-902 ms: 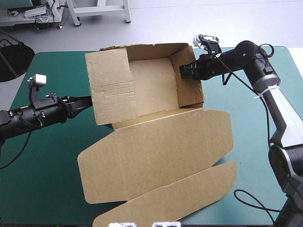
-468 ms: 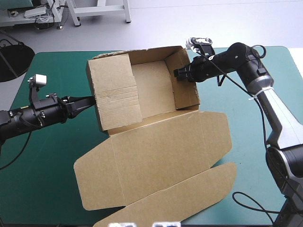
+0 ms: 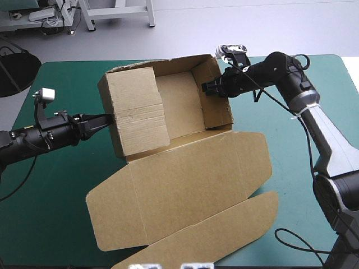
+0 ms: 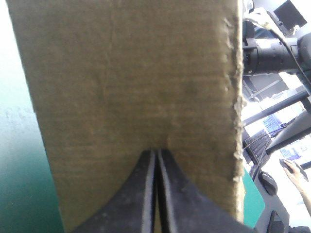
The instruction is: Fold the box
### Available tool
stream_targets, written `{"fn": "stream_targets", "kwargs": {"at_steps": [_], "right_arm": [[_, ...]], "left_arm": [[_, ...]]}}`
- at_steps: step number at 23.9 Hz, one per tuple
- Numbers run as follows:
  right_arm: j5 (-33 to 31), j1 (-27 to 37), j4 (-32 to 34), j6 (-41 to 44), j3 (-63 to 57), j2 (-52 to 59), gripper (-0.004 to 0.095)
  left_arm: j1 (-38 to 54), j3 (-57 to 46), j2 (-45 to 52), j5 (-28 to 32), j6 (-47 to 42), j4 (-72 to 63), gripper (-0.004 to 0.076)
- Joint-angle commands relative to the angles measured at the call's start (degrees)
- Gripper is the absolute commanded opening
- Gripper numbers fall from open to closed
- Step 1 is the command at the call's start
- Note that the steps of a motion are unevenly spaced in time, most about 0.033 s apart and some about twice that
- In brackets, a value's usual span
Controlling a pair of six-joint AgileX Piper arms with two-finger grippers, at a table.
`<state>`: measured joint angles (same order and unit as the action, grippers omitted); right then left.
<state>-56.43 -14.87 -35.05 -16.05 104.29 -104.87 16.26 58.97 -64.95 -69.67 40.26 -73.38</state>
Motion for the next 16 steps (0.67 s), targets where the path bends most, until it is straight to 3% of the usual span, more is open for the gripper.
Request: {"fn": "stream_targets", "kwargs": {"at_steps": [1,3,4,9,13,16], "right_arm": [[3.19,-0.35,-1.26,1.25,1.48,2.95,-0.0017],[3.84,-0.40,-0.60,1.26,1.48,2.95,-0.0017],[4.46,-0.40,-0.74,1.55,1.48,2.70,-0.0016],[4.00,-1.07,-1.79,1.53,1.48,1.22,-0.0016],[6.54,-3.90,-0.84,1.67,1.48,-0.82,-0.0016],[9.05,-6.31,-0.72,1.67,1.48,-2.06,-0.0016]], "left_arm": [[-0.18,1.79,1.32,-2.92,0.03,-4.76,0.0054],[-0.18,1.79,1.32,-3.69,0.20,-4.76,0.0110],[-0.18,1.79,1.32,-3.82,1.97,-4.65,0.0185],[-0.18,1.79,1.32,-3.03,2.88,-3.49,0.0384],[-0.18,1.79,1.32,-1.56,2.52,0.61,0.0444],[-0.18,1.79,1.32,0.97,2.23,6.30,0.0443]]}}
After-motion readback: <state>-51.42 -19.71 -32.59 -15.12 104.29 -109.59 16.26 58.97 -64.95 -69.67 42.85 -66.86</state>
